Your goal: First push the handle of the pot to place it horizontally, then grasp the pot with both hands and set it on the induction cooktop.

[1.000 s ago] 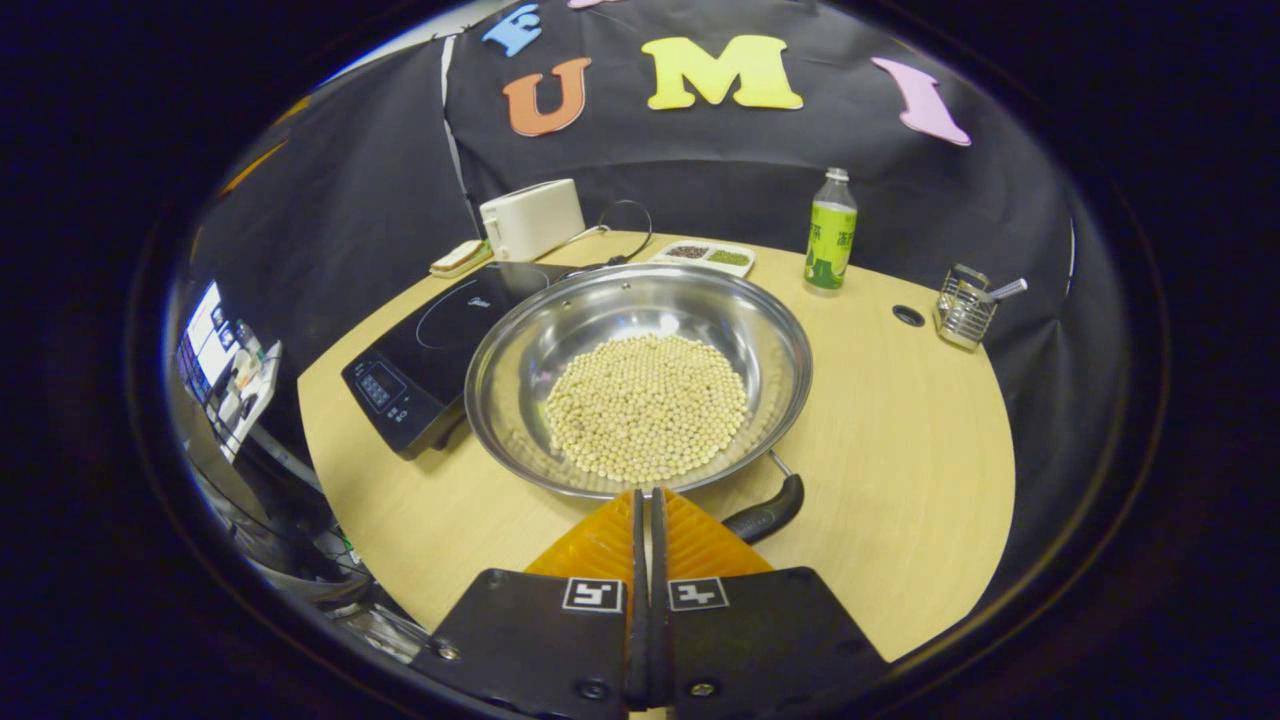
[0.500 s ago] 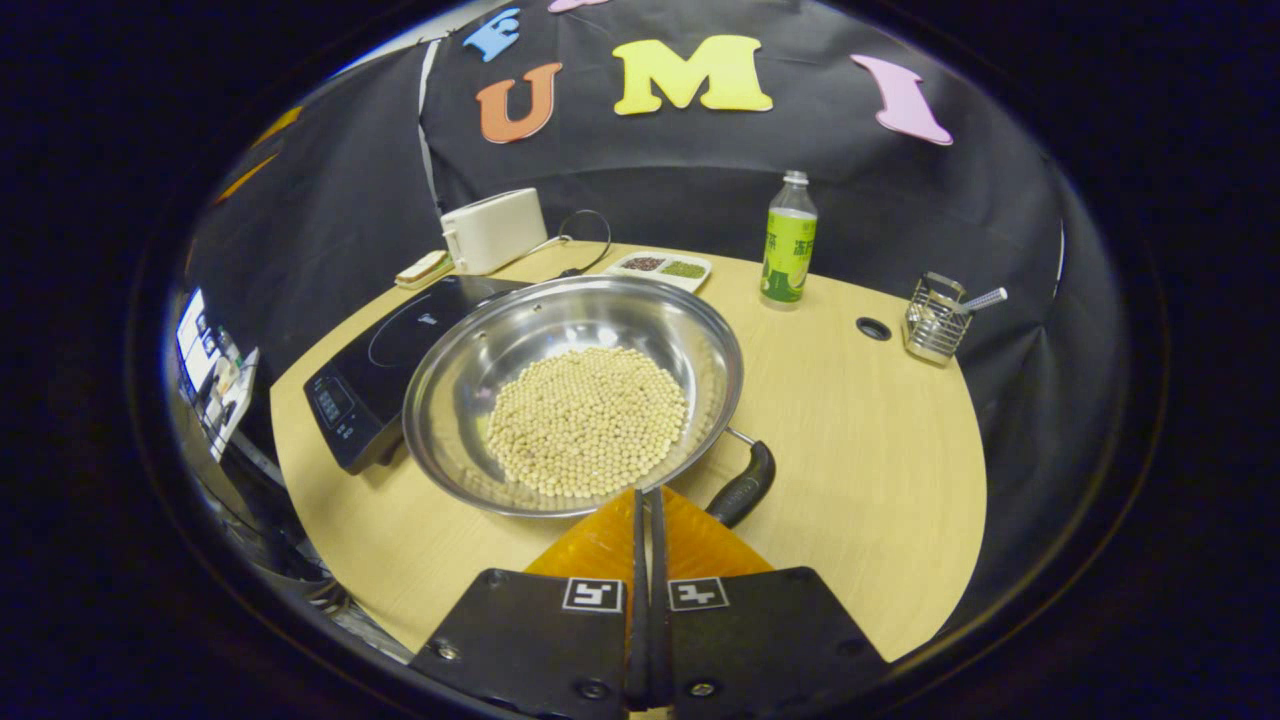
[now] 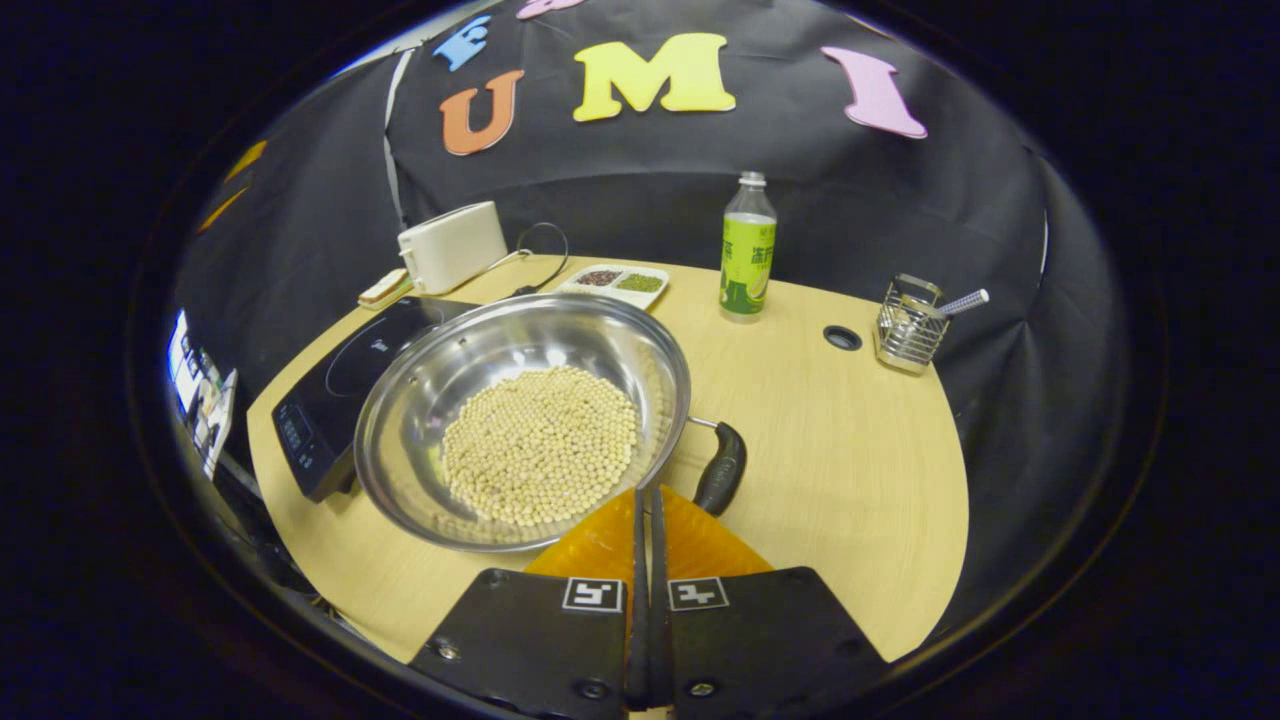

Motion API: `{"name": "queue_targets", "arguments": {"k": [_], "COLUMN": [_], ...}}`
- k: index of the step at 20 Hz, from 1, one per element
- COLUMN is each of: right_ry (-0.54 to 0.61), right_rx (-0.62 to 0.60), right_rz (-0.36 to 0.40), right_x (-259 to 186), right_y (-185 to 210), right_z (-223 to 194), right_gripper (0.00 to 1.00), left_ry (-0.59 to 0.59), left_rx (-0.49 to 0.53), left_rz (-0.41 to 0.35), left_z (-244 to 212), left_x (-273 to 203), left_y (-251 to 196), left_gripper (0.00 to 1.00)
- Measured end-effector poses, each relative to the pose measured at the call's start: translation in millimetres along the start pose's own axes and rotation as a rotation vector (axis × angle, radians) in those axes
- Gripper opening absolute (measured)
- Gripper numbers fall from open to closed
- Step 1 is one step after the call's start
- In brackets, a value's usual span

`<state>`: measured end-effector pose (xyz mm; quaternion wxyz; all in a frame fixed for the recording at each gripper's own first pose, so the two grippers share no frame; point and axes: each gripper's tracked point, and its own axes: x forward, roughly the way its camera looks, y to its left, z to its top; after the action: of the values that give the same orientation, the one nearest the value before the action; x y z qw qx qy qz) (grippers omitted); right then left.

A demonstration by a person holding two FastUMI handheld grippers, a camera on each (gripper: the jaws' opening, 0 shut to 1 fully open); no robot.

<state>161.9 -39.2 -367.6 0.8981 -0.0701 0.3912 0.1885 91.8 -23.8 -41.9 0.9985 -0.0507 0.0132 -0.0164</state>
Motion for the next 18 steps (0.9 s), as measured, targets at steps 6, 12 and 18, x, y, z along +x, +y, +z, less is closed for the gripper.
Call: {"name": "queue_targets", "arguments": {"k": [6,12,18], "right_ry": [0.000,-0.062,-0.188], "right_rx": [0.023,0.030,0.101], "right_rz": [-0.031,-0.074,-0.102], "right_x": [8.8,-3.9,-30.4], "right_y": [-12.0,-16.1,-10.1], "right_z": [9.2,23.7,52.0], "right_gripper": [0.04,0.04,0.04], "left_ry": [0.017,0.092,0.233], "left_rx": [-0.006,-0.014,-0.064], "left_rz": [-0.012,0.001,-0.032], "left_z": [-11.6,-46.7,-105.9], "left_x": [10.5,27.6,47.1], "left_y": [1.2,10.0,-6.0], "left_gripper": [0.96,0.96,0.96]}}
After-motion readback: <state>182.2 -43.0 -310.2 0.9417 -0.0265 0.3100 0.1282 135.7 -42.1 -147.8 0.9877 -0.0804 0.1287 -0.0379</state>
